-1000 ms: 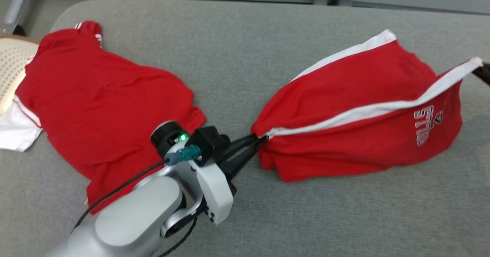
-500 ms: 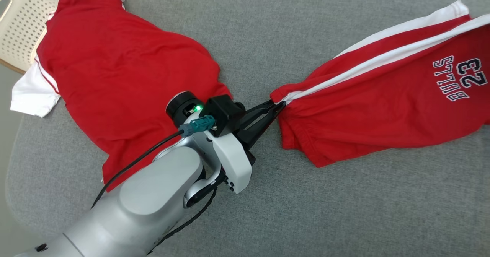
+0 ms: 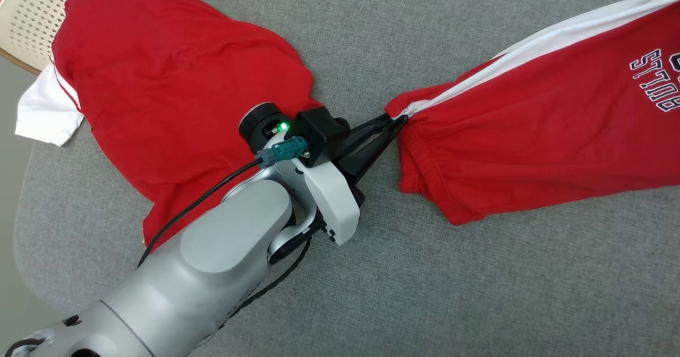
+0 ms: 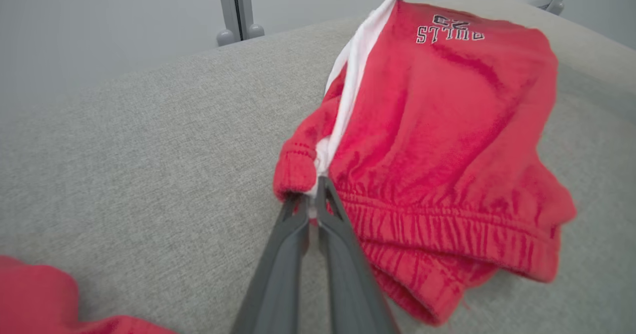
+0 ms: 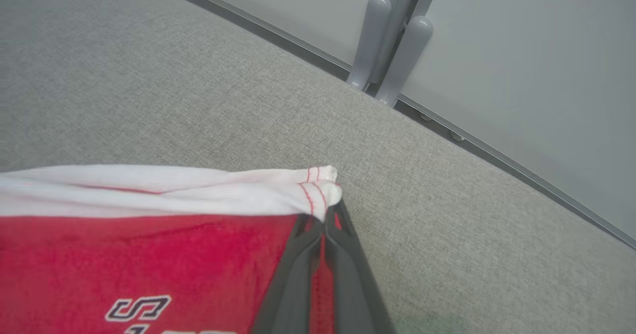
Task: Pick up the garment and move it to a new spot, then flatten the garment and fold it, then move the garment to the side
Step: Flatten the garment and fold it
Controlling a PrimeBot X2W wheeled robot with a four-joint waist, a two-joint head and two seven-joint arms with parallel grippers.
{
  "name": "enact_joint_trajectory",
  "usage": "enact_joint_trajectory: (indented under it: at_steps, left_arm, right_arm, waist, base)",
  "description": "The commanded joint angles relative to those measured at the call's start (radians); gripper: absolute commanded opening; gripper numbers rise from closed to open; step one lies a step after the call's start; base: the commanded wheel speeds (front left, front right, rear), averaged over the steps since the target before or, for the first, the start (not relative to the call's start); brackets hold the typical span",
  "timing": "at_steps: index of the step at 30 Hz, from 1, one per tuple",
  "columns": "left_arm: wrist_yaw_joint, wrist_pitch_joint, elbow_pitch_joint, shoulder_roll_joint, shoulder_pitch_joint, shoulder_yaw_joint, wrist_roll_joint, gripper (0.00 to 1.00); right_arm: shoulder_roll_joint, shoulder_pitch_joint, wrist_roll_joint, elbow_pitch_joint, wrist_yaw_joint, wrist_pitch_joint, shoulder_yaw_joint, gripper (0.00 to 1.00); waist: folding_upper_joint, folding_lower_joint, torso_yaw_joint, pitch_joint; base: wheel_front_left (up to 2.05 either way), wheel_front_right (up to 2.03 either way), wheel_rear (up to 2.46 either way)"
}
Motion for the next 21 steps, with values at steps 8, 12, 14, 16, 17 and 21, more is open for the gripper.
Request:
enact_joint_trajectory:
  at_steps: [8, 12, 14, 16, 17, 21]
  left_arm:
    - [0.0, -0.017, 0.063, -0.022, -0.031, -0.003, 0.003, 1.0]
    - [0.011, -0.028, 0.086, -0.02, -0.016, 0.007, 0.002, 1.0]
    - [0.018, -0.034, 0.094, -0.015, -0.002, 0.017, -0.005, 1.0]
    - [0.025, -0.039, 0.098, -0.007, 0.014, 0.03, -0.011, 1.0]
    - [0.03, -0.041, 0.1, -0.004, 0.023, 0.037, -0.017, 1.0]
    - [0.042, -0.044, 0.097, 0.011, 0.054, 0.061, -0.028, 1.0]
  right_arm:
    - [0.025, -0.024, 0.008, 0.078, -0.002, -0.096, 0.016, 1.0]
    - [0.038, 0.002, 0.005, 0.112, -0.002, -0.146, 0.03, 1.0]
    - [0.047, 0.016, 0.011, 0.125, -0.002, -0.188, 0.028, 1.0]
    - [0.057, 0.035, 0.009, 0.135, -0.002, -0.238, 0.028, 1.0]
    - [0.065, 0.05, 0.015, 0.138, -0.002, -0.264, 0.028, 1.0]
    - [0.094, 0.091, 0.035, 0.146, -0.002, -0.352, 0.015, 1.0]
  waist:
    - [0.0, 0.0, -0.004, 0.012]
    - [0.0, 0.0, -0.018, -0.009]
    - [0.0, 0.0, -0.026, -0.028]
    - [0.0, 0.0, -0.037, -0.053]
    - [0.0, 0.0, -0.043, -0.067]
    - [0.0, 0.0, -0.064, -0.112]
  base:
    - [0.0, 0.0, 0.0]
    - [0.0, 0.0, 0.0]
    - [0.0, 0.0, 0.0]
    - [0.0, 0.0, 0.0]
    - [0.0, 0.0, 0.0]
    - [0.0, 0.0, 0.0]
